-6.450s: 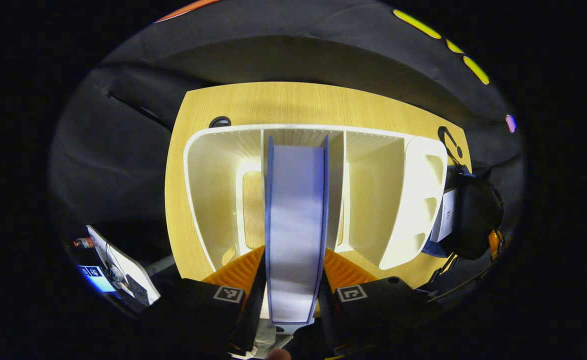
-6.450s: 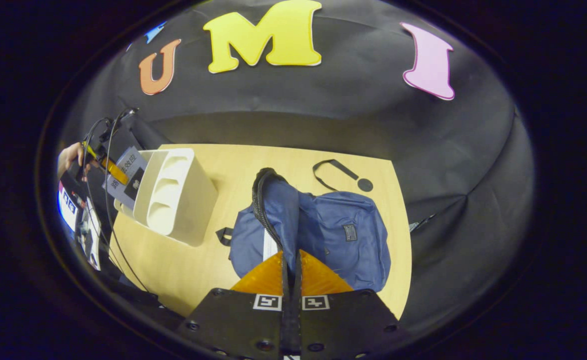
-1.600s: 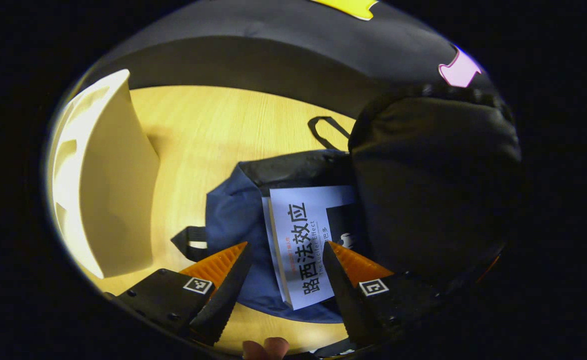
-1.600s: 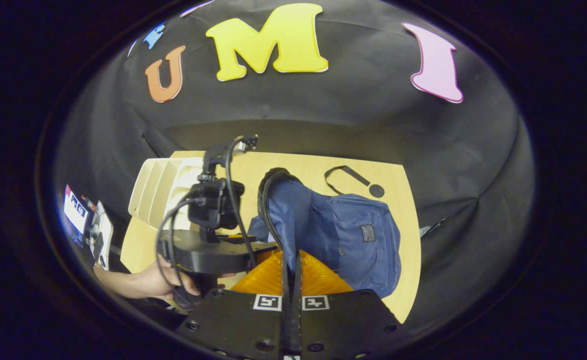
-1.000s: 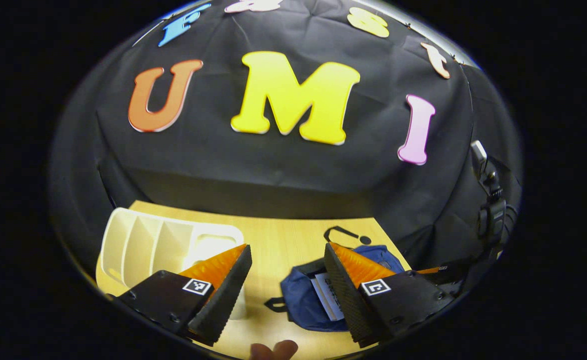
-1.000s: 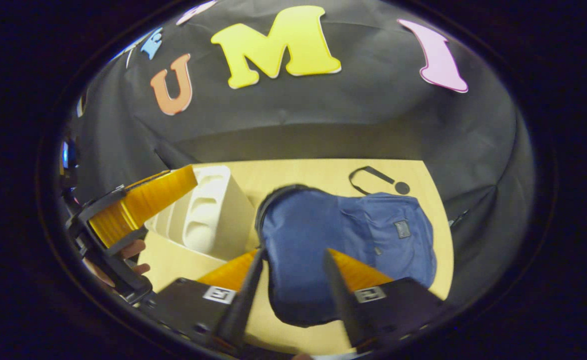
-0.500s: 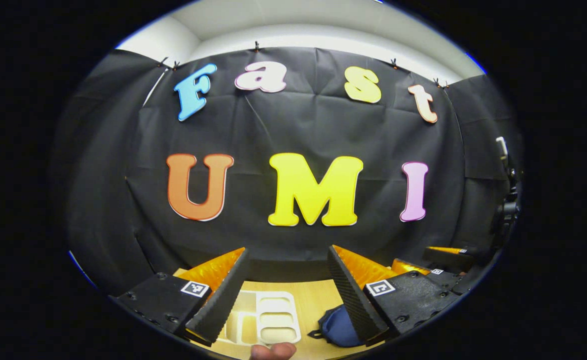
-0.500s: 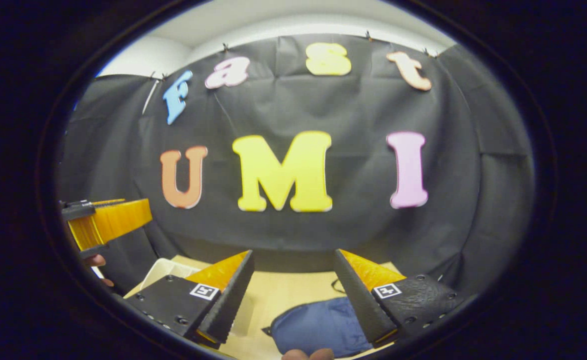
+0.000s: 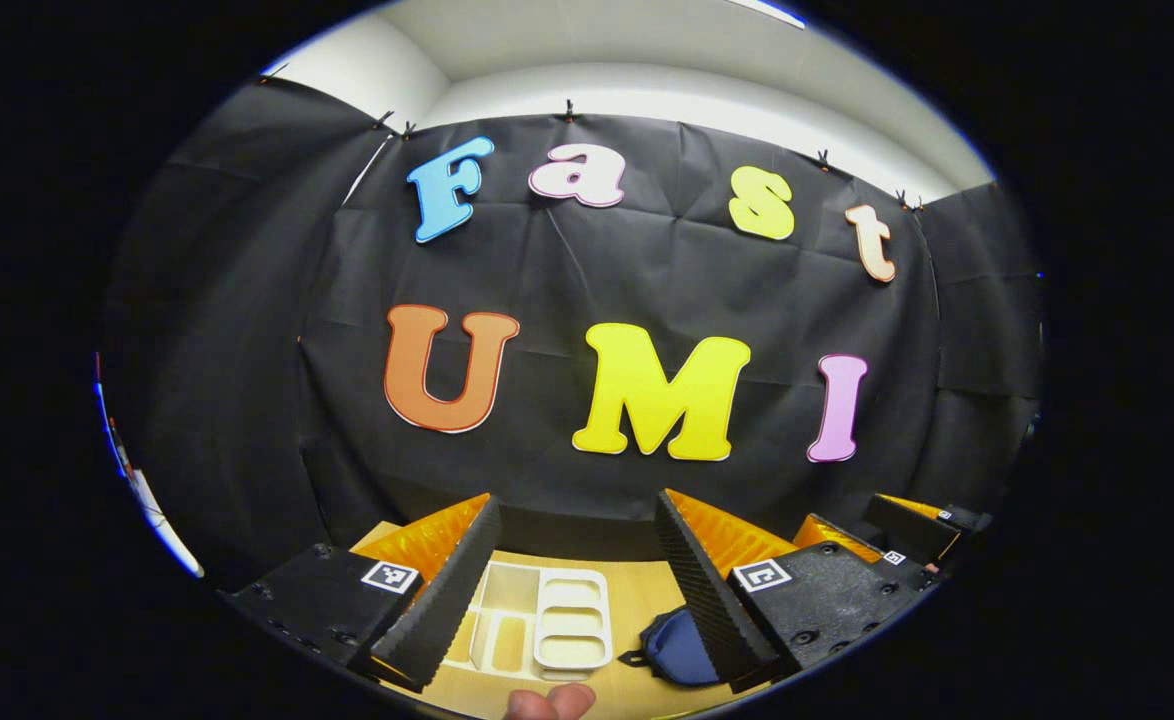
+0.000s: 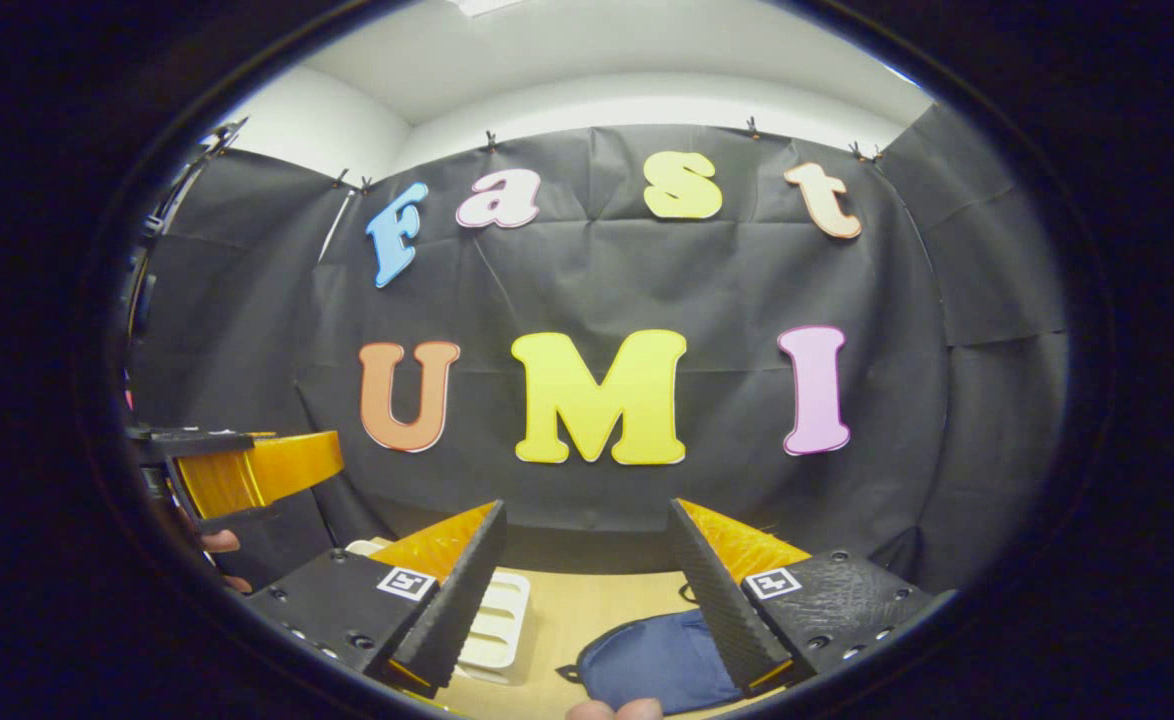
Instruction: Open the schoolbag, grab two books from the bookshelf and put them into the schoolbag.
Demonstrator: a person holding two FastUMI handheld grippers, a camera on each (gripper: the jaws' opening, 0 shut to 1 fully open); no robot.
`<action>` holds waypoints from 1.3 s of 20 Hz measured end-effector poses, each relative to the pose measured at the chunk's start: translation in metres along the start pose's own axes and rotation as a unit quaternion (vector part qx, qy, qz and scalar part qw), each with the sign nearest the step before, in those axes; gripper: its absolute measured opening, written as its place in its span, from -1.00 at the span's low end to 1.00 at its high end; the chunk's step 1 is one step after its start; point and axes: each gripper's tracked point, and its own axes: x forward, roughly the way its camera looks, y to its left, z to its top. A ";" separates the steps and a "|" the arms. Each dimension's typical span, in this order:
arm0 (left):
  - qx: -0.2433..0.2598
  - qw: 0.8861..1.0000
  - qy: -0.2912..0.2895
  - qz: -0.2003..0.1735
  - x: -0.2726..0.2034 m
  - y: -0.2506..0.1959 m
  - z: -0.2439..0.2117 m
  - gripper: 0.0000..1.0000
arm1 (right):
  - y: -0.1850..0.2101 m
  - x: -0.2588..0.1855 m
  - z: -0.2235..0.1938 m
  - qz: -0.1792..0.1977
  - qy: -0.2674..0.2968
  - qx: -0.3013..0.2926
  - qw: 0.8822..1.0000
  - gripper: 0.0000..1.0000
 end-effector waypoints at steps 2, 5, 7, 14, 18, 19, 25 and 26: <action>0.017 1.000 -0.020 0.000 -0.005 0.002 0.008 1.00 | 0.005 -0.003 0.000 0.004 0.000 -0.004 1.000 0.96; 0.032 0.999 -0.019 0.007 -0.009 0.009 0.005 0.89 | 0.009 -0.003 0.007 -0.002 -0.004 -0.001 1.000 0.92; 0.031 0.999 -0.016 0.007 -0.008 0.010 0.002 0.95 | 0.010 -0.004 0.009 -0.004 -0.008 -0.002 1.000 0.90; 0.037 0.999 -0.010 0.005 -0.008 0.016 -0.005 0.96 | 0.011 -0.005 0.014 -0.007 -0.016 -0.011 1.000 0.92; 0.041 0.999 -0.009 0.008 -0.011 0.014 -0.005 0.96 | 0.007 -0.006 0.019 -0.019 -0.027 -0.019 0.999 0.92; 0.048 0.999 -0.012 0.006 -0.011 0.012 -0.004 0.96 | 0.006 -0.007 0.019 -0.023 -0.029 -0.020 0.999 0.92; 0.057 0.998 -0.012 -0.001 -0.016 0.004 -0.007 0.96 | 0.004 -0.011 0.021 -0.031 -0.028 -0.020 0.999 0.96; 0.057 0.998 -0.012 -0.001 -0.016 0.003 -0.008 0.96 | 0.004 -0.012 0.020 -0.032 -0.029 -0.020 0.999 0.92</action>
